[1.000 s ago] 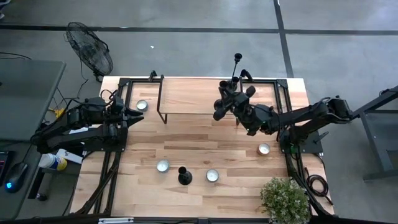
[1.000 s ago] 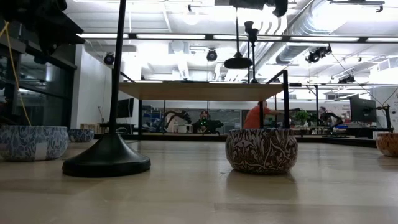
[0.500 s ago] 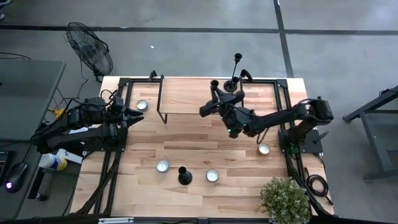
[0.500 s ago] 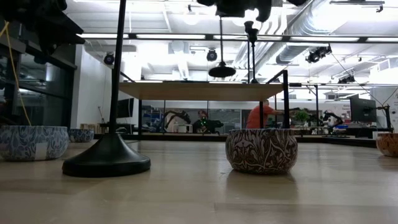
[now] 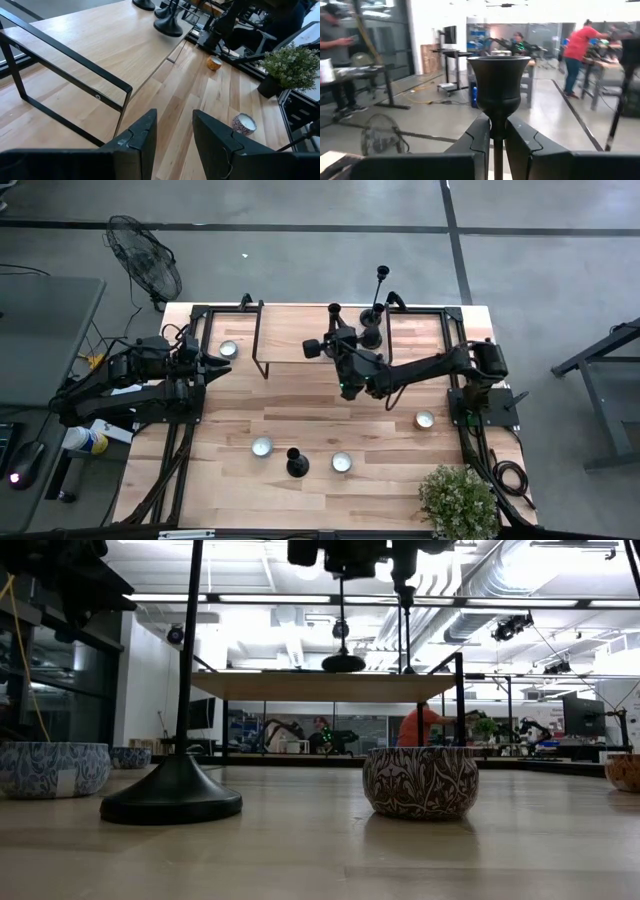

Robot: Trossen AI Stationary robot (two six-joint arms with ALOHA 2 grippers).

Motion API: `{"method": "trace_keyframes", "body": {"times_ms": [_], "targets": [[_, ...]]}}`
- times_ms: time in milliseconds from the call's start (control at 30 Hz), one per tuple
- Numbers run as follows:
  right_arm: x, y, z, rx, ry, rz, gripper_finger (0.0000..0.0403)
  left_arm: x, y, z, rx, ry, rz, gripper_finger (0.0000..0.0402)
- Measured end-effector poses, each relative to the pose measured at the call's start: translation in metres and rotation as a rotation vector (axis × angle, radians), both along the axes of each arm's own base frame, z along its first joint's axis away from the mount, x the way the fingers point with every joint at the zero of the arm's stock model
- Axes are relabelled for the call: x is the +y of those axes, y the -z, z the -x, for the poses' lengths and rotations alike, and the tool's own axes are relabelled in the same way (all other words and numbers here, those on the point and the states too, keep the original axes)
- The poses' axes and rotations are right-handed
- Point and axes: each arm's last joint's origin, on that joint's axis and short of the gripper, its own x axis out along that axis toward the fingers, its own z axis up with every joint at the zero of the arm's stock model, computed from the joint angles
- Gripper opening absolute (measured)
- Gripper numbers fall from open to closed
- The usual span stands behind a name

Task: Pick & Place candle stick holders
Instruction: Put the black candle holder on the shelf

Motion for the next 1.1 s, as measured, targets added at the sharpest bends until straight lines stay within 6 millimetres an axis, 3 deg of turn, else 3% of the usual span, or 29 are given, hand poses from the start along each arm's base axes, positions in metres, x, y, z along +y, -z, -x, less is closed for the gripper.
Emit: {"method": "trace_keyframes", "body": {"times_ms": [667, 1100], "targets": [[-0.048, -0.002, -0.011, -0.031, 0.155, -0.05, 0.0028, 0.0, 0.0, 0.0, 0.0, 0.0, 0.0, 0.0122], [-0.05, -0.004, -0.012, -0.006, 0.218, -0.064, 0.0028, 0.0, 0.0, 0.0, 0.0, 0.0, 0.0, 0.0122]]}}
